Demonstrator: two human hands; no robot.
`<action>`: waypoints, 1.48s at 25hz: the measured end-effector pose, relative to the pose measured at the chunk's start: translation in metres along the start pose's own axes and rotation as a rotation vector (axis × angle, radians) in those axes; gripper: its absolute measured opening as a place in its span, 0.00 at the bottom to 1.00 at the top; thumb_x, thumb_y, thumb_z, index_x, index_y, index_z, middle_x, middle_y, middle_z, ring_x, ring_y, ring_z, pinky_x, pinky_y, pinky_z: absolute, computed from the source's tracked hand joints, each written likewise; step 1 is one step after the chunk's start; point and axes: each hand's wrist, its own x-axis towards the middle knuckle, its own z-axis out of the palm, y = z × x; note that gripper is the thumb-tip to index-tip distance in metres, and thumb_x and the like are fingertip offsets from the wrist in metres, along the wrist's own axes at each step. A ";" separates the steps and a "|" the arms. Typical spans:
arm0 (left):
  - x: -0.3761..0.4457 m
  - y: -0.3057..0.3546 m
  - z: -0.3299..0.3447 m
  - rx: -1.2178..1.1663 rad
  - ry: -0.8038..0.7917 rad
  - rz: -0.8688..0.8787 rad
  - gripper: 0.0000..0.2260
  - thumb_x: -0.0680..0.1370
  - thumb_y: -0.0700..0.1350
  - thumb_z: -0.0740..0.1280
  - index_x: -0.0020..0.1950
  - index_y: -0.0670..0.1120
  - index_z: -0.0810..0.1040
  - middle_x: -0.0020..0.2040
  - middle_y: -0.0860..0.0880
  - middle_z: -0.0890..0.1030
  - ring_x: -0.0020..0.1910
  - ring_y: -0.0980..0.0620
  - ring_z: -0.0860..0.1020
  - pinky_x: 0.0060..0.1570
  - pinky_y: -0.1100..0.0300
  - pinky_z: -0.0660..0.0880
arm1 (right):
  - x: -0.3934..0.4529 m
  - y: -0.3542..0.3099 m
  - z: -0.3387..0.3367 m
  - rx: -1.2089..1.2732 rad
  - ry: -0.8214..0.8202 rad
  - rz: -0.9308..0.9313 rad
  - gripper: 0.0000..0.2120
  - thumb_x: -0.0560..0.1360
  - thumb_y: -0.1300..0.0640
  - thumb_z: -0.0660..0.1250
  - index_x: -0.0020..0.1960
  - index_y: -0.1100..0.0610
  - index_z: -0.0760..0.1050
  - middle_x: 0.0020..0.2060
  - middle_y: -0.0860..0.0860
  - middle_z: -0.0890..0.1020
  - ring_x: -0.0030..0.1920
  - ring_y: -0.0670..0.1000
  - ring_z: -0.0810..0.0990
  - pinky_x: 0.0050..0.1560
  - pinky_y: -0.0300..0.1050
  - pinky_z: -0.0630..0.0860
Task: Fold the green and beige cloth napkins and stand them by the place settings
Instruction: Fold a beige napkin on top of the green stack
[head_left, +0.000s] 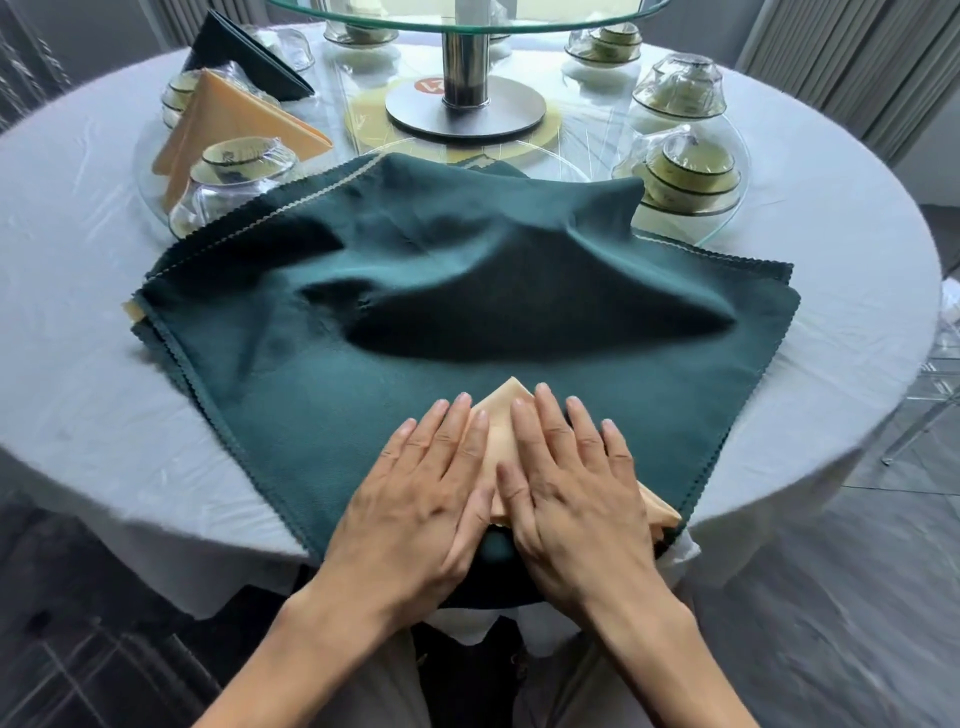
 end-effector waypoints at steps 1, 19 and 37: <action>-0.001 -0.005 0.001 0.004 -0.004 -0.003 0.26 0.83 0.55 0.48 0.78 0.44 0.63 0.78 0.45 0.63 0.77 0.49 0.61 0.74 0.52 0.55 | -0.003 0.006 0.004 -0.034 -0.018 0.007 0.27 0.81 0.45 0.48 0.75 0.55 0.66 0.73 0.54 0.68 0.71 0.60 0.69 0.69 0.58 0.57; 0.041 -0.024 -0.068 -0.944 -0.525 -0.165 0.10 0.65 0.41 0.65 0.45 0.44 0.78 0.36 0.47 0.78 0.35 0.53 0.74 0.35 0.50 0.70 | -0.043 0.042 -0.037 0.124 0.398 0.095 0.10 0.72 0.52 0.66 0.50 0.54 0.80 0.51 0.53 0.78 0.52 0.58 0.75 0.54 0.57 0.69; 0.022 0.011 -0.096 -0.472 0.304 0.144 0.26 0.69 0.44 0.75 0.67 0.50 0.74 0.65 0.52 0.75 0.65 0.51 0.73 0.64 0.56 0.68 | 0.016 0.054 -0.108 1.074 -0.399 -0.247 0.10 0.79 0.55 0.60 0.52 0.50 0.80 0.41 0.40 0.78 0.42 0.38 0.73 0.41 0.33 0.70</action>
